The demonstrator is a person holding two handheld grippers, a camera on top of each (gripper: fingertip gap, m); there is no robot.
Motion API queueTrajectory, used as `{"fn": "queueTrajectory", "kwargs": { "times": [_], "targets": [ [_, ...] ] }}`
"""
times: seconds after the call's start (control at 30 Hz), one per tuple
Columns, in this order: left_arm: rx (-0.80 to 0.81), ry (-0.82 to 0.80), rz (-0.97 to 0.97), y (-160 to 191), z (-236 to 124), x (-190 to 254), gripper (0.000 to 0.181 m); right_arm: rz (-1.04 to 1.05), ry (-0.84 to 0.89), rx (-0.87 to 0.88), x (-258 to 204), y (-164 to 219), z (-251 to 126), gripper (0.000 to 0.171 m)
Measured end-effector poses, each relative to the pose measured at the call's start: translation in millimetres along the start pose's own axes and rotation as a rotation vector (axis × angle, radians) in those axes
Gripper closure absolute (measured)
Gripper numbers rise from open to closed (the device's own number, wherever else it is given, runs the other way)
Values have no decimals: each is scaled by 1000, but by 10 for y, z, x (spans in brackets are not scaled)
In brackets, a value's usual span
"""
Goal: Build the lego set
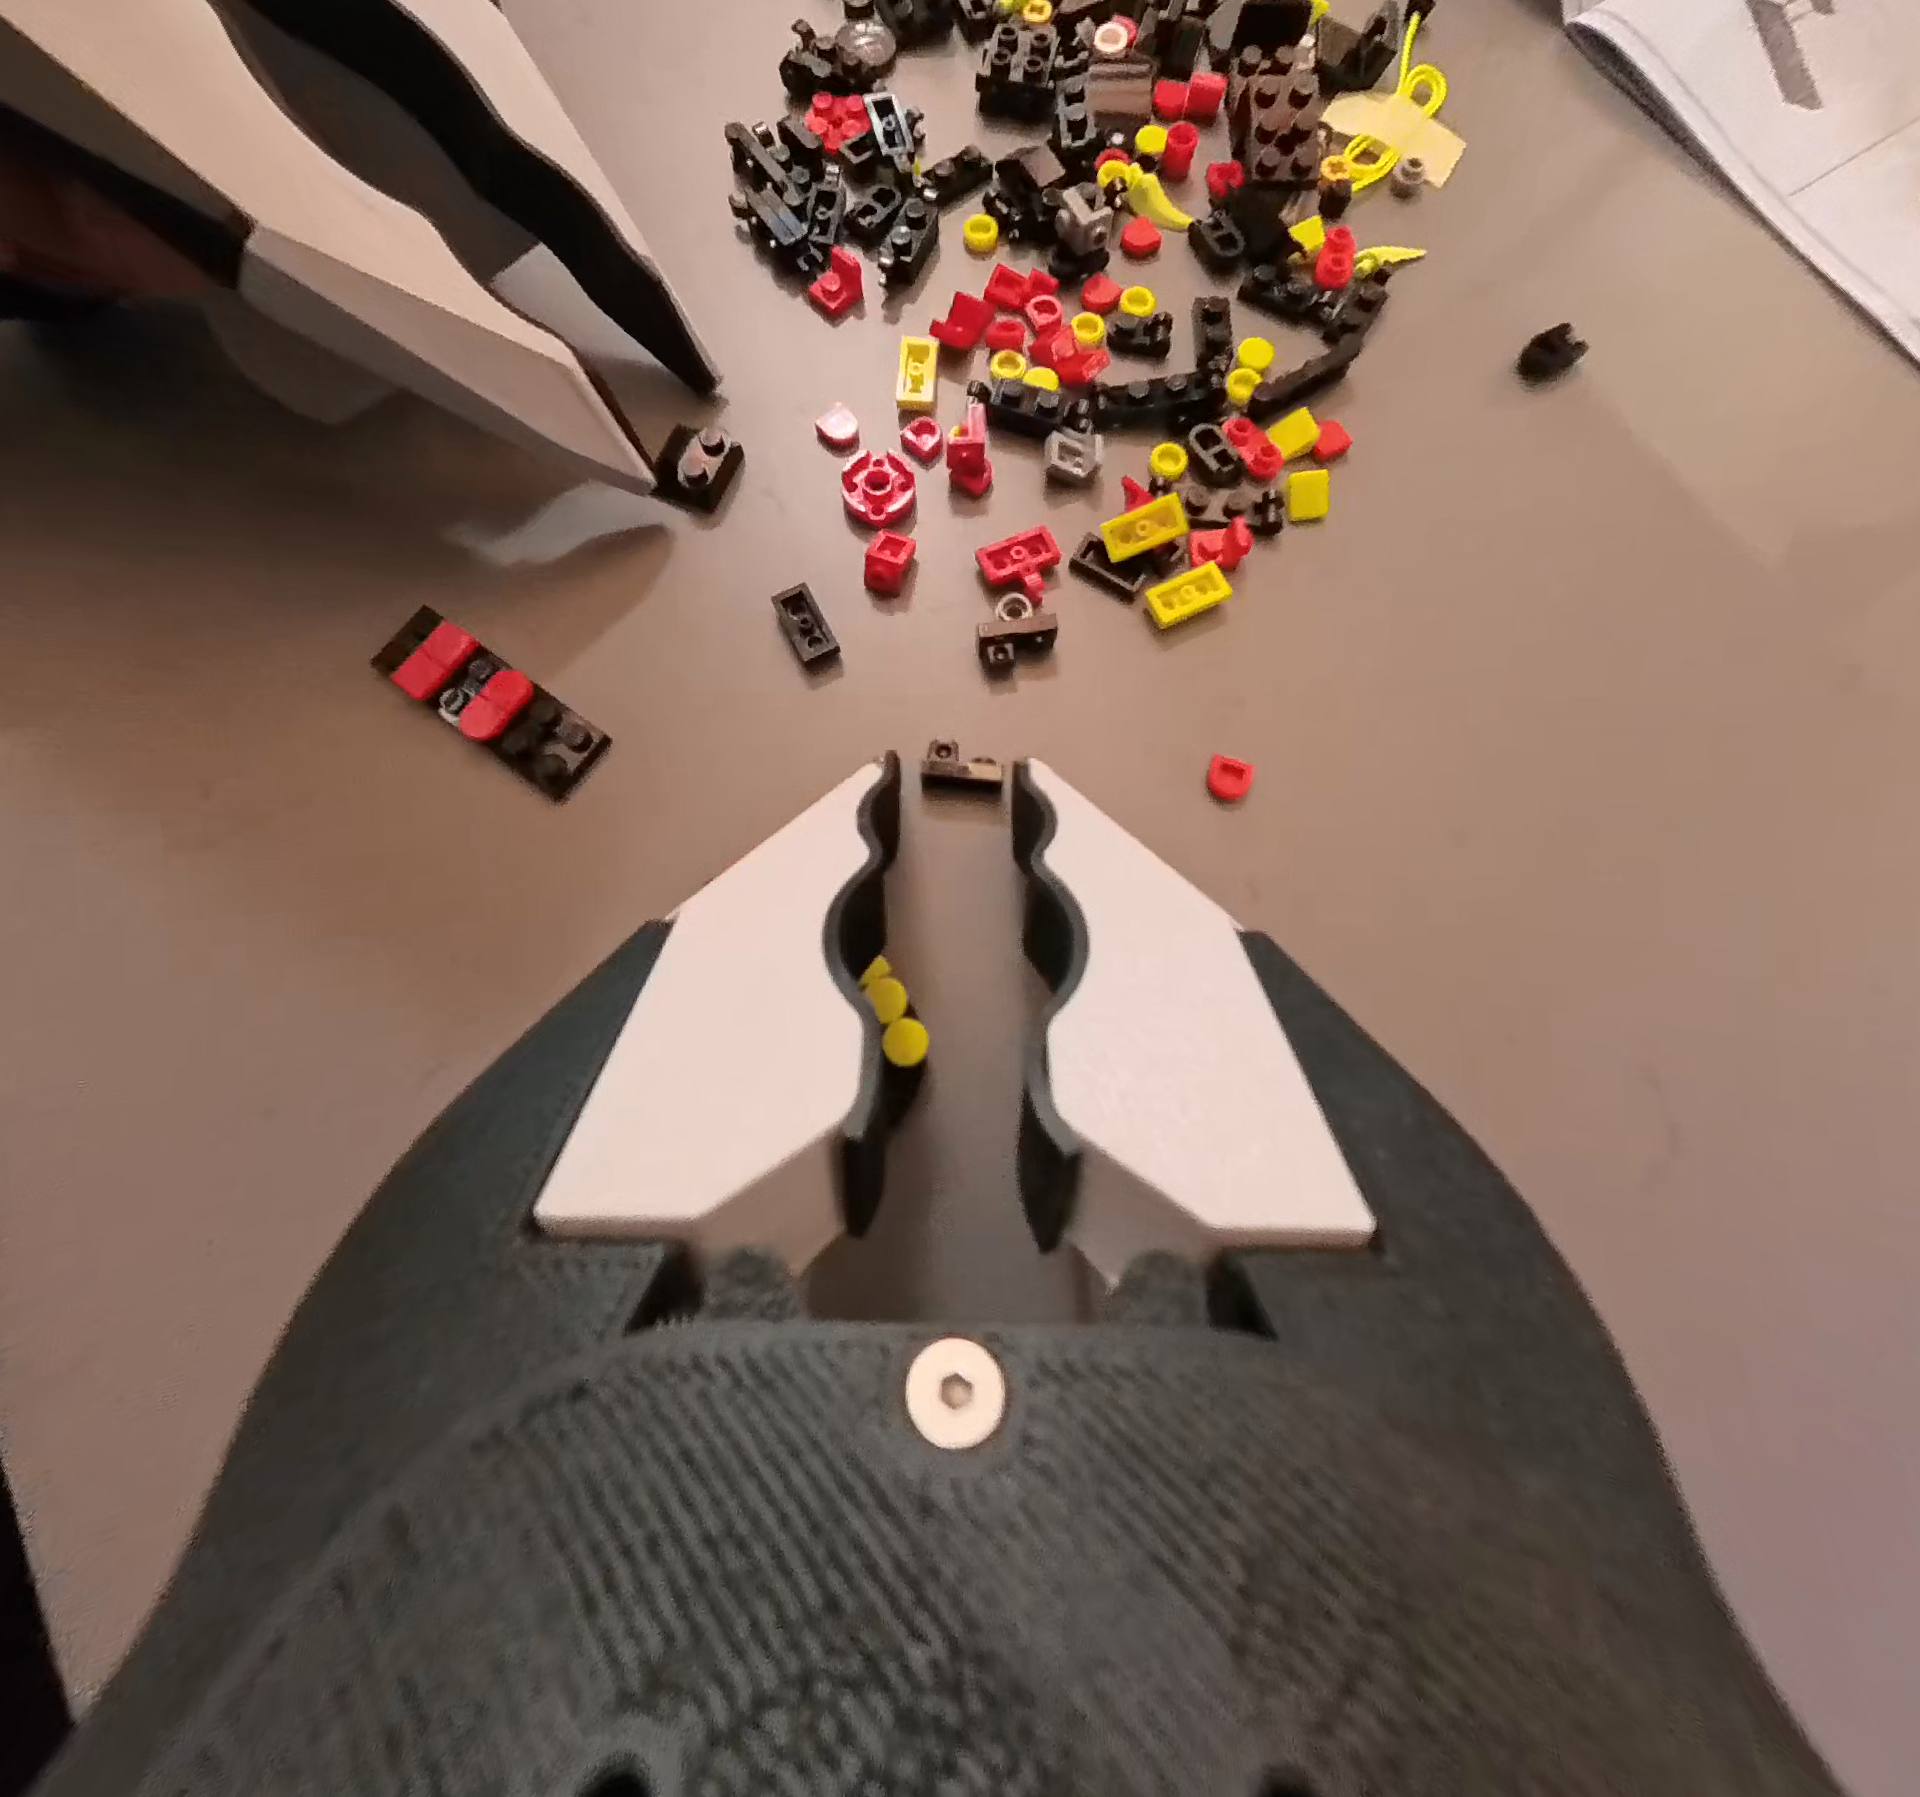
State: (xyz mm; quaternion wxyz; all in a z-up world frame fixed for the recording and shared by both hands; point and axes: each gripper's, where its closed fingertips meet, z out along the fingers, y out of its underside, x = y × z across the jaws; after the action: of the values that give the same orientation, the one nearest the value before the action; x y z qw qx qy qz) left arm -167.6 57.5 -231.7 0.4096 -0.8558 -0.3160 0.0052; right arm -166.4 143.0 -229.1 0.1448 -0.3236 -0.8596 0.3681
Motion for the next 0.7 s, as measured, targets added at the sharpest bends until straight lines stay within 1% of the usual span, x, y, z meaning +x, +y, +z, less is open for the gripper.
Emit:
{"fn": "queueTrajectory", "kwargs": {
  "times": [0.03,0.13,0.43,0.7],
  "targets": [
    [1,0,-2,-3,1,-1,157,-4,6,-10,0,12,20,151],
    [2,-1,-1,-3,2,-1,157,-2,18,-14,13,9,37,157],
    [1,-4,4,-2,1,-1,157,24,32,49,103,-84,-24,157],
    [7,-17,-20,-30,16,-47,159,5,29,80,181,-170,47,157]
  ]
}}
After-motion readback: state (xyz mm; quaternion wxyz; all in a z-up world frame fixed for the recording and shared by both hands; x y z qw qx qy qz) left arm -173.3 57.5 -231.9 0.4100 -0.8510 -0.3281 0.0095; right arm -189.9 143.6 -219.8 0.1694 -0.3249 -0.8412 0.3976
